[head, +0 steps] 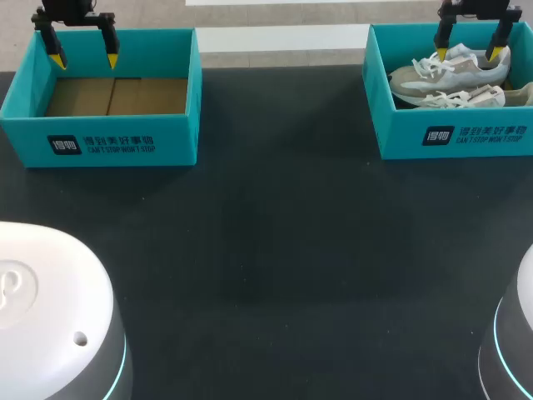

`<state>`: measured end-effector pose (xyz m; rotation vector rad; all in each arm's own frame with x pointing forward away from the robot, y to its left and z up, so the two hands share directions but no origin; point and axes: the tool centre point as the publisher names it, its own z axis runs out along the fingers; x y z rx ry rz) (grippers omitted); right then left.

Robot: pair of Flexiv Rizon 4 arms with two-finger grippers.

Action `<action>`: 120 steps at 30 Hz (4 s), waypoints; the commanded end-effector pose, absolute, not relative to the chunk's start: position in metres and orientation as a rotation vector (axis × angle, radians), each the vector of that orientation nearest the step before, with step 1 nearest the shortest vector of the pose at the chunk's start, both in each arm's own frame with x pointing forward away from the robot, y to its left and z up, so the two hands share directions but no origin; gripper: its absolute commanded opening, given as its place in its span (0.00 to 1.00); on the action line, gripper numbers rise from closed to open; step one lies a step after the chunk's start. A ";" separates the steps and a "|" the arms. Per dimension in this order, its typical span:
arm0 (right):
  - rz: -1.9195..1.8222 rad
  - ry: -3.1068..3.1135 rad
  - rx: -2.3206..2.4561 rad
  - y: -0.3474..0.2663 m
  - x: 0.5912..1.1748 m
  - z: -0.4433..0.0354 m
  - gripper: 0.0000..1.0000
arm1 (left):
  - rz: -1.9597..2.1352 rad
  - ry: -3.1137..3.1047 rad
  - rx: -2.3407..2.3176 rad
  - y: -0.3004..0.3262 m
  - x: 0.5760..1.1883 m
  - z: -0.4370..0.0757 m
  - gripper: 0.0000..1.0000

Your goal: Take the shoe out of the shoebox, open the shoe tongue, remove and reinsert the insole, then place the shoe into the shoebox

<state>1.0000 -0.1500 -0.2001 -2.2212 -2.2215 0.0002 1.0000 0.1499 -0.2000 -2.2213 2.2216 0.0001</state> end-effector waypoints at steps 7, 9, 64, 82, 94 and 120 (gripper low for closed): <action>0.000 -2.221 -2.221 -0.150 1.000 -0.200 1.00 | 0.000 2.222 -2.221 0.150 1.000 -0.200 1.00; 0.000 -2.221 -2.221 -0.150 1.000 -0.200 1.00 | 0.000 2.222 -2.221 0.150 1.000 -0.200 1.00; 0.104 -2.214 -2.512 -0.267 0.991 -0.253 1.00 | 0.000 2.222 -2.221 0.150 1.000 -0.200 1.00; 0.068 -2.200 -2.507 -0.268 0.995 -0.253 1.00 | 0.000 2.222 -2.221 0.150 1.000 -0.200 1.00; -0.082 -2.343 -2.394 -0.295 1.031 -0.255 1.00 | 0.000 2.222 -2.221 0.150 1.000 -0.200 1.00; 0.035 -2.235 -2.406 -0.333 1.040 -0.324 0.41 | 0.000 2.222 -2.221 0.150 1.000 -0.200 1.00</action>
